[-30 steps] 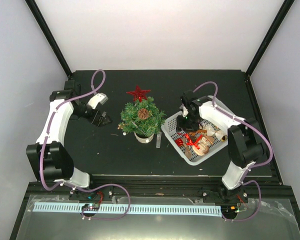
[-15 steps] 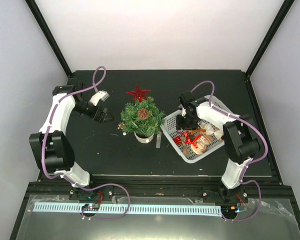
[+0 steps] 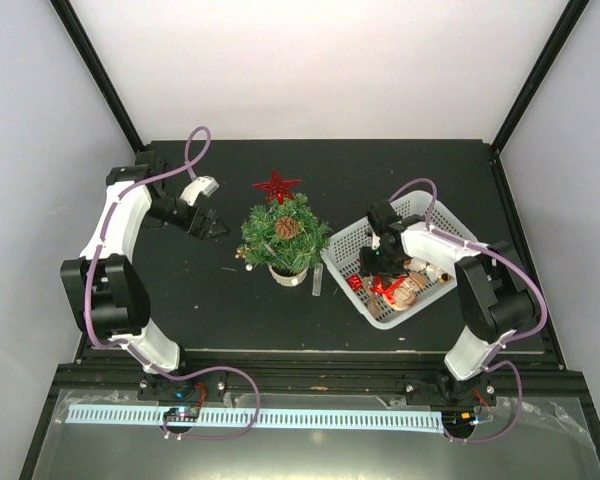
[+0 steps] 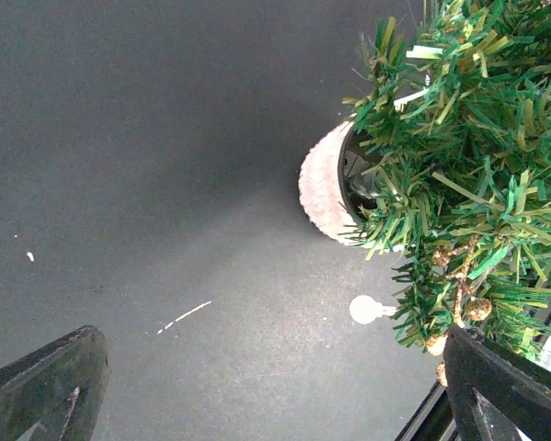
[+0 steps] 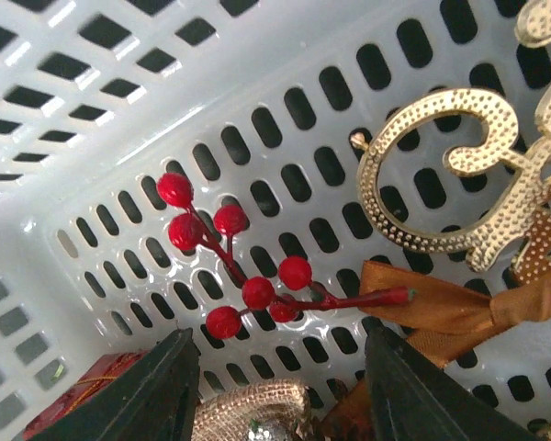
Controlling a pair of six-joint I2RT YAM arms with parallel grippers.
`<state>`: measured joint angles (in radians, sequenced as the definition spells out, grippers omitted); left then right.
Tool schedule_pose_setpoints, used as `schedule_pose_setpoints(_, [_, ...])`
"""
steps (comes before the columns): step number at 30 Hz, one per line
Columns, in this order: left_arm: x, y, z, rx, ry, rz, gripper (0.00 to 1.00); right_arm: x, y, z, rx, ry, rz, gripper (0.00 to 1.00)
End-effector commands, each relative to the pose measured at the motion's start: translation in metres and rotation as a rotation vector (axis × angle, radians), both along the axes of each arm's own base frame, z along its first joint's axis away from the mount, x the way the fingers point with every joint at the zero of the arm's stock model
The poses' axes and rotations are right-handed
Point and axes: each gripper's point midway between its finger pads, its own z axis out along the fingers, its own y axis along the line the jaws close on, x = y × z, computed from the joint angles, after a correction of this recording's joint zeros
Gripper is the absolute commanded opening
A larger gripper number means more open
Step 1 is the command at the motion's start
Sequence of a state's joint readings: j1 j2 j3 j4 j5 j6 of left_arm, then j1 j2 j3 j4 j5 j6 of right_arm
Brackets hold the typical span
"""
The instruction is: Decorate the small christmas tree
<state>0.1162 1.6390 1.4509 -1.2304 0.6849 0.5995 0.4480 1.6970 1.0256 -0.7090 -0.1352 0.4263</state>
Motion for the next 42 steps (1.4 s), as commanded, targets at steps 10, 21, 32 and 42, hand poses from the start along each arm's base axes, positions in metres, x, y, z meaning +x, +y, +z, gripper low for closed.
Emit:
schedule_pose_setpoints(10, [-0.001,-0.013,0.009,-0.055,0.000,-0.016,0.99,0.028,0.008,-0.011,0.002,-0.044,-0.032,0.46])
schedule_pose_setpoints(21, [-0.006,-0.013,0.004,-0.055,-0.006,-0.026,0.99,0.032,-0.004,-0.011,-0.075,-0.047,-0.059,0.22])
schedule_pose_setpoints(32, [0.000,-0.016,0.000,-0.083,-0.005,-0.023,0.99,0.025,-0.031,0.010,-0.132,-0.081,-0.116,0.19])
schedule_pose_setpoints(42, [-0.001,-0.016,0.001,-0.083,-0.016,-0.029,0.99,0.031,-0.038,0.088,-0.086,-0.209,-0.150,0.19])
